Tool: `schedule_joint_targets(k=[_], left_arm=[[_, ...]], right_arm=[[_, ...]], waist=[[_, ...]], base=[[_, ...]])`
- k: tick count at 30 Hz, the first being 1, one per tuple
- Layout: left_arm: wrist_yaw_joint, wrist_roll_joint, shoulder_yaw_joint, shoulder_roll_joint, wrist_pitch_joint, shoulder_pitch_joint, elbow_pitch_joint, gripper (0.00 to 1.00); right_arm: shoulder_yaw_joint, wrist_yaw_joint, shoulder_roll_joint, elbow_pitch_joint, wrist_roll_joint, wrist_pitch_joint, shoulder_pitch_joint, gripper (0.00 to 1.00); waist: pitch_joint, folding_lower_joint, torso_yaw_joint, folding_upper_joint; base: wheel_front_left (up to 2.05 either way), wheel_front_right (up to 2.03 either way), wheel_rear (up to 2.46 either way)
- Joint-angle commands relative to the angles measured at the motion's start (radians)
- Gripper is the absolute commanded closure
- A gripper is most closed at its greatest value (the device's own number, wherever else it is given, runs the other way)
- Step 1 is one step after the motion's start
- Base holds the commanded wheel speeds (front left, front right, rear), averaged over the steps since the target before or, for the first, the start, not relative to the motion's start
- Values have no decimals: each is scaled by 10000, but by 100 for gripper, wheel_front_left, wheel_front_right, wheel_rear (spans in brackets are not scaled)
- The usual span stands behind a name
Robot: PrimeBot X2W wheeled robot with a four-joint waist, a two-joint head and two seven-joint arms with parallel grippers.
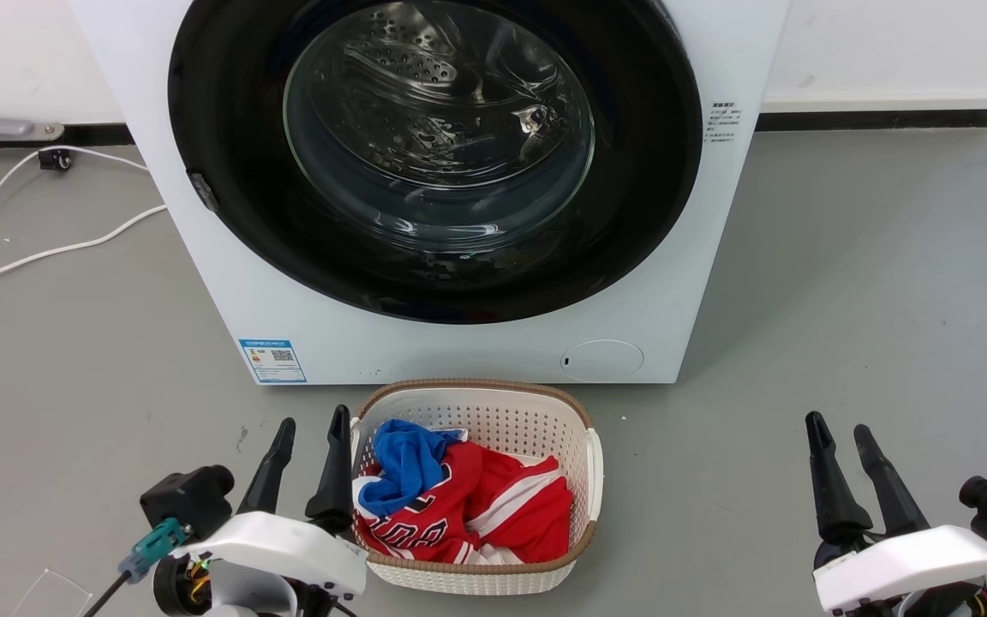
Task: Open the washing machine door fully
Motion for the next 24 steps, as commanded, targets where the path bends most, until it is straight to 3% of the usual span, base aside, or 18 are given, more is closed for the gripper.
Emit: schedule_joint_targets(k=[1, 24], left_arm=[[66, 386, -81, 53, -120, -158, -59, 0], [291, 2236, -449, 70, -654, -277, 412, 0]], right_arm=[[-7, 16, 9, -186, -400, -88, 35, 0], [156, 21, 60, -507, -2717, -212, 323, 0]], waist=[[-3, 0, -4, 0], [-30, 0, -9, 0]], base=[[0, 0, 0], [0, 0, 0]])
